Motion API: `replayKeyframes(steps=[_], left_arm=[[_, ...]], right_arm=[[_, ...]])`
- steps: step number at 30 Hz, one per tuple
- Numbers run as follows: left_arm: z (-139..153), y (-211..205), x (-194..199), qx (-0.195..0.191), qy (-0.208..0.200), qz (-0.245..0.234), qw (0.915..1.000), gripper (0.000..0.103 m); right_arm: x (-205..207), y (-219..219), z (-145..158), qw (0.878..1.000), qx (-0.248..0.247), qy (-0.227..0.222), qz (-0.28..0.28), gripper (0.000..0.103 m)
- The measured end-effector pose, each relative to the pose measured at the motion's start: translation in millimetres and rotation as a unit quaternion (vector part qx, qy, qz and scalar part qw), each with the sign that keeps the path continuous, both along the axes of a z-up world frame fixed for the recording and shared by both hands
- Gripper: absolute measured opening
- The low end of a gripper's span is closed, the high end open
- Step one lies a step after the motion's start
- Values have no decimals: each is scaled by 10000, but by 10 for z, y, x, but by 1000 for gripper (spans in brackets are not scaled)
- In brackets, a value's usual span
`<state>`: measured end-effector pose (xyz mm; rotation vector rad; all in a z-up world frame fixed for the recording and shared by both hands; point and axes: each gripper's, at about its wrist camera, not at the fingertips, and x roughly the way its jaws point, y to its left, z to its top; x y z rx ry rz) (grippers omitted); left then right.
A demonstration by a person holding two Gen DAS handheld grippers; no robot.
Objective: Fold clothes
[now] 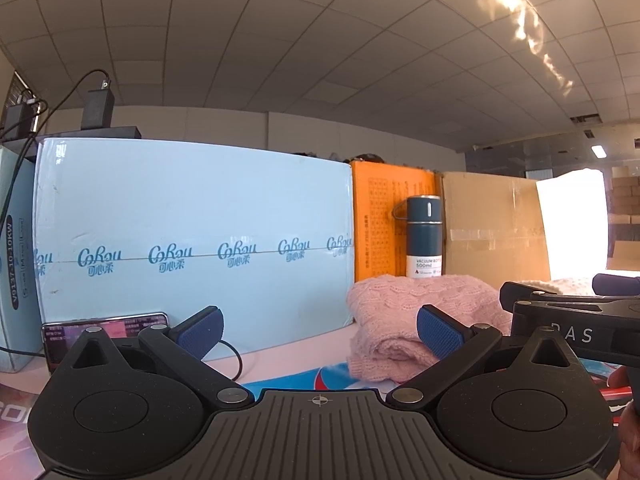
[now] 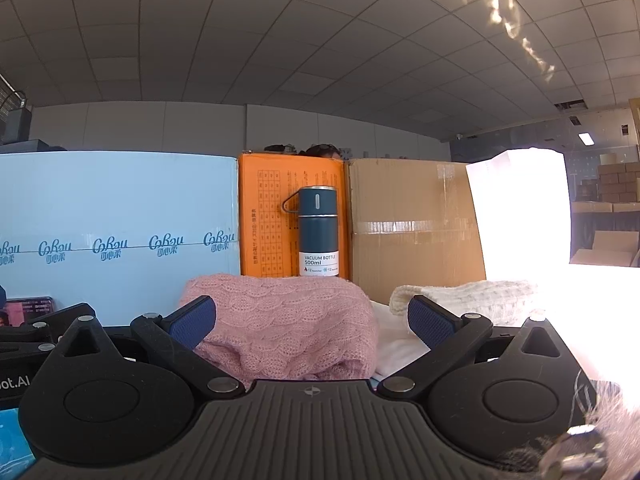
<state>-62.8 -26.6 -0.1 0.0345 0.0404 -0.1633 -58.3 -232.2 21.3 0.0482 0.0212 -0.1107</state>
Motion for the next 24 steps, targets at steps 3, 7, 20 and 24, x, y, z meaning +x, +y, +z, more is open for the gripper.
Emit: replayKeyframes(steps=[3,7,20,24], left_arm=[[-1,-3,0,11,3,-8,10000,103],[2,-8,2,19,3,-10,10000,103],[10,-15,3,40,6,8,10000,103],[5,-20,1,74,-2,-42,10000,103]], right_arm=[[2,-6,0,10000,19,9,5,103],[1,-11,-2,10000,44,15,12,103],[-6,-25,-6,10000,94,23,18,103],[-2,-33,-6,9999,101,28,22,103]])
